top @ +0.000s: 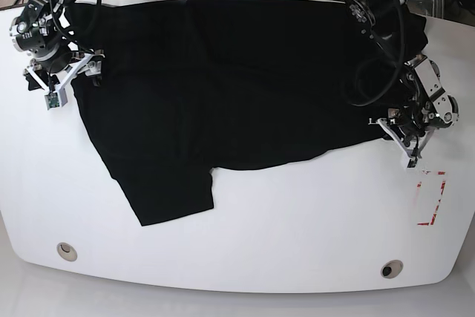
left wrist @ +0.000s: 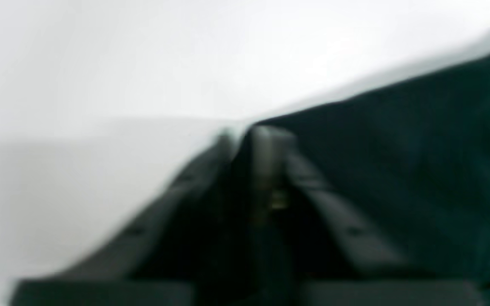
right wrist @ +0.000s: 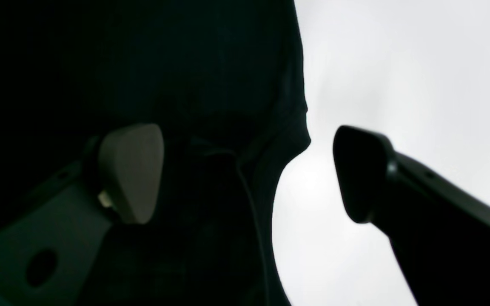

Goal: Layout the t-shirt on the table in an organized manner, then fold the t-shirt properly
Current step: 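Release the shirt and move the left gripper along the shirt's side edge, then grasp the black shirt's side edge with the left gripper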

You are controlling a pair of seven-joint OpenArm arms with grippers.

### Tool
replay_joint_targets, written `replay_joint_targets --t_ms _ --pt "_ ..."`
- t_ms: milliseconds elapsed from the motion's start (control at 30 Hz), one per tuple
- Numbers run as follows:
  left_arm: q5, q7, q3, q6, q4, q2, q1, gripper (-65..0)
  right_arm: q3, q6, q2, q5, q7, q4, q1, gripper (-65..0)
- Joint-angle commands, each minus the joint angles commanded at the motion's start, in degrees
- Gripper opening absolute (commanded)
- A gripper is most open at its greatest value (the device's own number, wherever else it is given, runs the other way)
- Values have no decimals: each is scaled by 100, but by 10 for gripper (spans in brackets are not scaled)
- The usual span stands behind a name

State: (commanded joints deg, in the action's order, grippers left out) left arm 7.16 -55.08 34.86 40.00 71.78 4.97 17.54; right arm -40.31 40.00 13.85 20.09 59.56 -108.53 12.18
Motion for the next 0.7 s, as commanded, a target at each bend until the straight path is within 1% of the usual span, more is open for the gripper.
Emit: replay_joint_targets --t_ms 100,267,633,700 --pt "-9 -9 -316 0 527 0 -246 -619 0 0 0 0 0 -9 0 -38" --pt "-18 -18 -826 0 1345 0 -659 -618 18 0 0 0 0 0 0 -38" --pt "-18 -18 -1600 0 2725 9 -1556 -617 44 0 -9 44 0 26 -105 -38" --pt "-18 -18 -1758 0 2945 9 -1741 -617 44 0 -70 9 0 35 -167 -38"
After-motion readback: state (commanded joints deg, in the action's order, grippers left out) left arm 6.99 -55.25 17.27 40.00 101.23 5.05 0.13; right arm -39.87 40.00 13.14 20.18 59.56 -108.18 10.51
